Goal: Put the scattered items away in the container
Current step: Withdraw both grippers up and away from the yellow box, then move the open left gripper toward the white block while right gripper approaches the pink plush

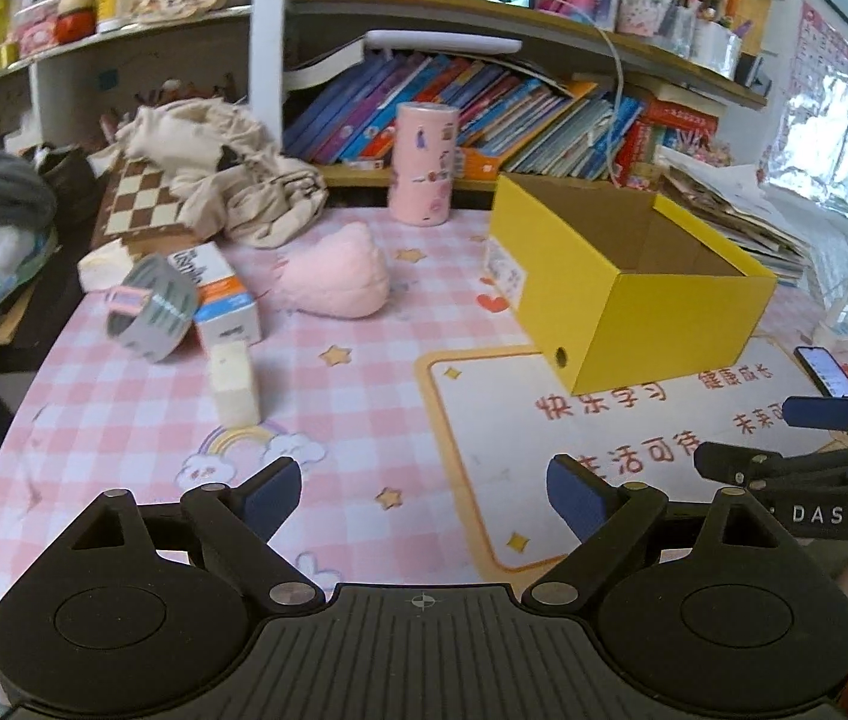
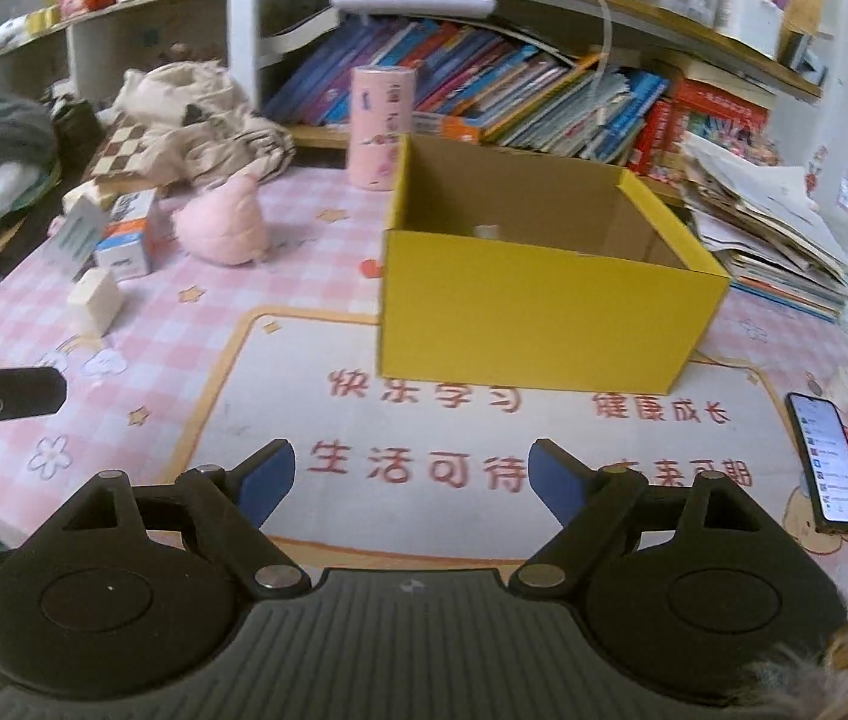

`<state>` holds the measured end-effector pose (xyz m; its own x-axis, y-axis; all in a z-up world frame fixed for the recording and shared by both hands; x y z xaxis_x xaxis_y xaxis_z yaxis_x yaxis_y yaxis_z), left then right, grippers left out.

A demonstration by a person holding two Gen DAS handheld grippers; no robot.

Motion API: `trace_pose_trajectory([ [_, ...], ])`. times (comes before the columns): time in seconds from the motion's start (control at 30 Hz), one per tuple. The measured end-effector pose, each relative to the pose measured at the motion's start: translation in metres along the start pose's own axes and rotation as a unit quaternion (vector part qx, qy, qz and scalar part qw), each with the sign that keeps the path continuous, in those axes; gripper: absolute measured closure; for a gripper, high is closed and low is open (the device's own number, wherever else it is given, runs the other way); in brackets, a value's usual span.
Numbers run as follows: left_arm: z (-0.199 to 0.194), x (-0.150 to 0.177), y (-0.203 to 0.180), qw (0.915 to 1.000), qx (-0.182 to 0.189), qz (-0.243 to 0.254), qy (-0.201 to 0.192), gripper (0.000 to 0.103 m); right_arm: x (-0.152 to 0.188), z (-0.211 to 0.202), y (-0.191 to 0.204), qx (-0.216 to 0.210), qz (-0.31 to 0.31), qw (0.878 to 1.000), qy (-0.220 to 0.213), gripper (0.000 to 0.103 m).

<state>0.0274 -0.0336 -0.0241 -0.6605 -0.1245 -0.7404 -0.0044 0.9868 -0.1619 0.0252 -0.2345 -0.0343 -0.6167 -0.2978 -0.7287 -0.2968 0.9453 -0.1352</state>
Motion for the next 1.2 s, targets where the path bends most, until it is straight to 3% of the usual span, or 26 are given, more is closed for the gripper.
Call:
trace_pose_trajectory([
  [1.2,-0.033,0.015,0.068,0.9963,-0.055,-0.065,-0.009,0.011,-0.019,0.005,0.083,-0.076,-0.086,0.993,0.001,0.016],
])
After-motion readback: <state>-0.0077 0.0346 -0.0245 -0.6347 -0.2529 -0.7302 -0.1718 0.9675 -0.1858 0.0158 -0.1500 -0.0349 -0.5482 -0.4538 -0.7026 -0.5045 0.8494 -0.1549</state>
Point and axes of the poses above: each gripper's, at about its wrist camera, not at the fingertips, and z roughly the way its jaws point, y to its left, x to its underside, the point moved 5 cm from there along z, roughly the way its jaws point, and after that the axes turned 5 degrees about -z, right-handed, at the moved point
